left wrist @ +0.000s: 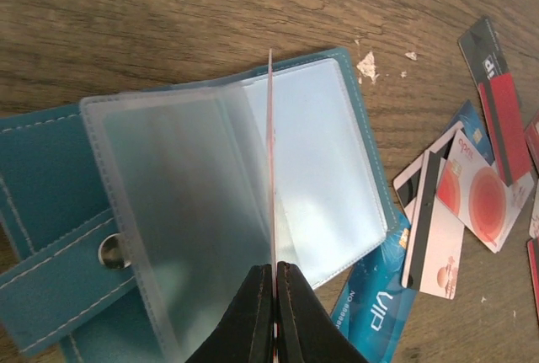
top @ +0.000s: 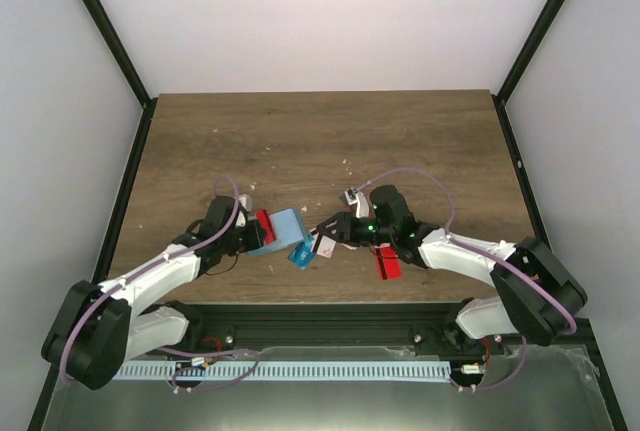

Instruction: Put the credit cards into the card holder

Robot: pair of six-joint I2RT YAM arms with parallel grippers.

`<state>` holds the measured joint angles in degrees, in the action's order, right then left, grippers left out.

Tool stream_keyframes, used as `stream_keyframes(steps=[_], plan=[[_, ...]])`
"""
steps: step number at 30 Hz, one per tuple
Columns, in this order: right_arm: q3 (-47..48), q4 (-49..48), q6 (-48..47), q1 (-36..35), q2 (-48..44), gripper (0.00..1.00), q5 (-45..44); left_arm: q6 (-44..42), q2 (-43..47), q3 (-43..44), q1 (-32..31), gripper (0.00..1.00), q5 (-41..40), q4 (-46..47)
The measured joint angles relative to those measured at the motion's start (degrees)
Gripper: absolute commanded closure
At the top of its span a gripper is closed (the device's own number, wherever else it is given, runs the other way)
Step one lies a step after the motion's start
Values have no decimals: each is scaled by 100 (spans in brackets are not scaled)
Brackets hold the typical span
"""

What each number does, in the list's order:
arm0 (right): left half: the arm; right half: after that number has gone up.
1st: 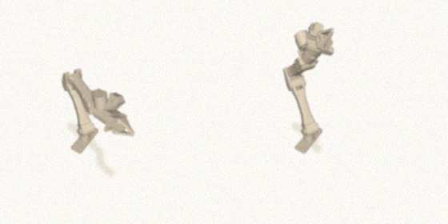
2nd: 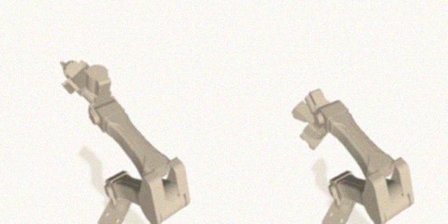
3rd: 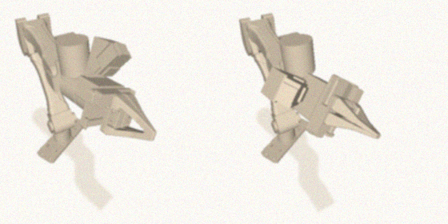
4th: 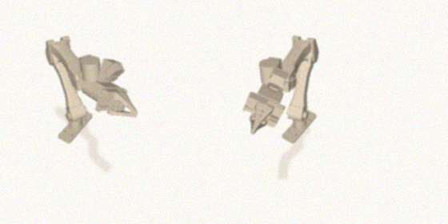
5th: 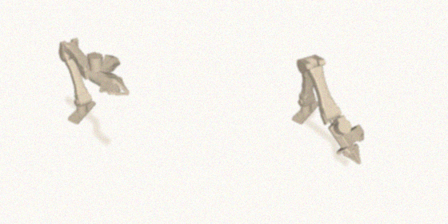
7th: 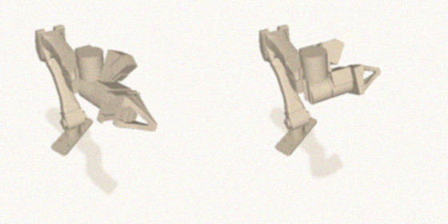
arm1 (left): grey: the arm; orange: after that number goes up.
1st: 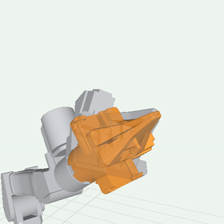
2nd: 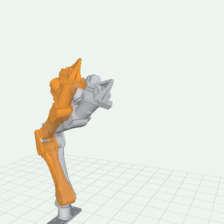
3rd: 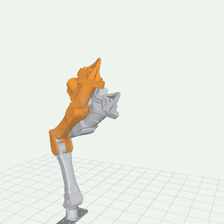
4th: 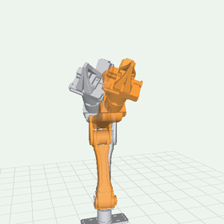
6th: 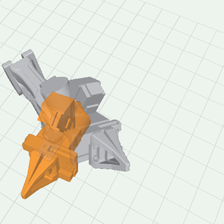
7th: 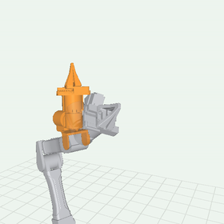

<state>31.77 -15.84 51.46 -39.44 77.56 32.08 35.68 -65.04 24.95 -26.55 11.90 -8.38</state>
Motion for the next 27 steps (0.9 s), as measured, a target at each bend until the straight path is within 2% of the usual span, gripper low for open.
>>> stream_keyframes(steps=[16,19,27], plan=[[83,-177,-13,33,452,60,-24,466,61,-363,0,96,13,479],[396,-114,-205,50,907,62,-66,507,76,-376,0,96,26,520],[2055,343,-1099,63,2470,67,-138,527,83,-396,24,96,46,535]])
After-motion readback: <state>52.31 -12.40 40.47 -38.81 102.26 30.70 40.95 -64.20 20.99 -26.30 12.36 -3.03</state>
